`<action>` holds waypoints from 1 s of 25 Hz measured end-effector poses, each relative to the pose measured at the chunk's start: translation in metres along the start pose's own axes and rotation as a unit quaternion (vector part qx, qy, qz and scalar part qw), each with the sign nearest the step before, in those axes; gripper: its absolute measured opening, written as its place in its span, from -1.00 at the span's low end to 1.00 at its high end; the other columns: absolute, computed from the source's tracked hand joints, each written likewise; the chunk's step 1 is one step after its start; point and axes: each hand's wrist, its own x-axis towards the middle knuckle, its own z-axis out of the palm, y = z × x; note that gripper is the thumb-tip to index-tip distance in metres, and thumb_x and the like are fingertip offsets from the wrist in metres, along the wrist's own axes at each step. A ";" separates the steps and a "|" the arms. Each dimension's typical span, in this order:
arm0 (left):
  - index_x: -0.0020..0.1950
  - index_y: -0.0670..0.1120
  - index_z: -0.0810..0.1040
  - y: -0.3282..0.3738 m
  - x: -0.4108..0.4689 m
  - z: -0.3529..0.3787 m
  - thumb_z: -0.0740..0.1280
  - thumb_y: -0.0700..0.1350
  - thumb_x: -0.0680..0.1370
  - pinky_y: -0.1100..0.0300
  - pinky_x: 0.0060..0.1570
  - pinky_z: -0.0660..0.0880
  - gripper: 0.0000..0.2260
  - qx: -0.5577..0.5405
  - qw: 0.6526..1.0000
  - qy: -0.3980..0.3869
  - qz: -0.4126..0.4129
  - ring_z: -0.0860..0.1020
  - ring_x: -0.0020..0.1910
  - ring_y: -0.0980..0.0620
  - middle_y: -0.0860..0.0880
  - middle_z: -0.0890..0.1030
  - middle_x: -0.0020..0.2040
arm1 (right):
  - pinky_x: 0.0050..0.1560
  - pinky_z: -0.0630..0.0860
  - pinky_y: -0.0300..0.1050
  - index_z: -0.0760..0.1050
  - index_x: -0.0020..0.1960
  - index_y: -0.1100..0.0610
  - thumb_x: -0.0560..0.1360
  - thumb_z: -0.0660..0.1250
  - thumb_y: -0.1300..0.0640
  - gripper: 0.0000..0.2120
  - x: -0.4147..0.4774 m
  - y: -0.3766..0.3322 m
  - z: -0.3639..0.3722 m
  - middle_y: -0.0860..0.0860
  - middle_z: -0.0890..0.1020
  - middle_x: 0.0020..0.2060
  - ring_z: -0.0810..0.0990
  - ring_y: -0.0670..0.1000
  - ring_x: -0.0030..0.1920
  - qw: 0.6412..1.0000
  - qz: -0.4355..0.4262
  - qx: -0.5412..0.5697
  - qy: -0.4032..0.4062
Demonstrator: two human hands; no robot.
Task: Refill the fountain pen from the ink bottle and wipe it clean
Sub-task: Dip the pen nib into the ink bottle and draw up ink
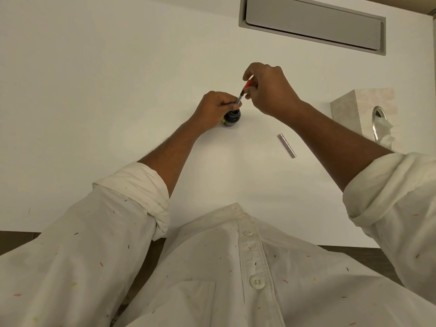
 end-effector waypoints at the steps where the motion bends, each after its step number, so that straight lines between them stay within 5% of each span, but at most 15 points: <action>1: 0.06 -0.25 0.63 -0.001 0.000 0.000 0.34 -0.28 0.49 0.34 0.08 0.47 -0.83 0.002 1.000 0.001 0.000 0.58 0.02 0.05 -0.16 0.65 0.03 | -0.09 0.56 -0.19 0.49 0.09 0.22 0.52 0.21 0.34 -0.82 0.001 0.000 -0.001 0.17 0.67 -0.08 0.64 0.09 -0.03 1.000 0.007 0.012 0.001; 3: 0.06 -0.25 0.63 -0.002 0.001 0.001 0.34 -0.28 0.49 0.34 0.09 0.47 -0.82 0.002 1.000 0.002 0.001 0.58 0.03 0.05 -0.17 0.65 0.04 | -0.22 0.50 -0.35 0.51 0.03 0.23 0.52 0.20 0.35 -0.84 0.001 0.000 -0.005 0.16 0.68 -0.11 0.67 0.07 -0.10 0.999 0.017 0.035 0.002; 11: 0.05 -0.24 0.64 -0.003 0.000 0.002 0.34 -0.27 0.48 0.27 0.13 0.47 -0.83 0.003 1.000 0.010 0.004 0.58 0.02 0.04 -0.17 0.66 0.04 | 0.00 0.54 -0.16 0.60 0.09 0.19 0.53 0.28 0.29 -0.82 0.001 0.002 -0.012 0.13 0.69 -0.05 0.67 0.07 -0.09 0.998 0.005 0.061 0.003; 19: 0.04 -0.24 0.64 -0.002 -0.001 0.002 0.35 -0.26 0.48 0.20 0.15 0.47 -0.83 0.004 1.000 0.015 0.002 0.58 0.02 0.03 -0.18 0.66 0.04 | -0.12 0.48 -0.22 0.61 0.00 0.24 0.52 0.25 0.31 -0.83 0.004 0.003 -0.009 0.11 0.67 -0.15 0.57 0.01 -0.21 0.999 -0.002 0.034 0.007; 25: 0.04 -0.25 0.64 0.000 -0.002 0.002 0.35 -0.25 0.49 0.12 0.18 0.48 -0.83 0.008 1.000 0.018 0.001 0.58 0.03 -0.01 -0.18 0.66 0.04 | -0.04 0.60 0.13 0.61 -0.04 0.27 0.52 0.21 0.33 -0.81 0.002 0.005 -0.007 0.15 0.66 -0.16 0.63 0.16 -0.14 0.999 -0.013 0.024 0.018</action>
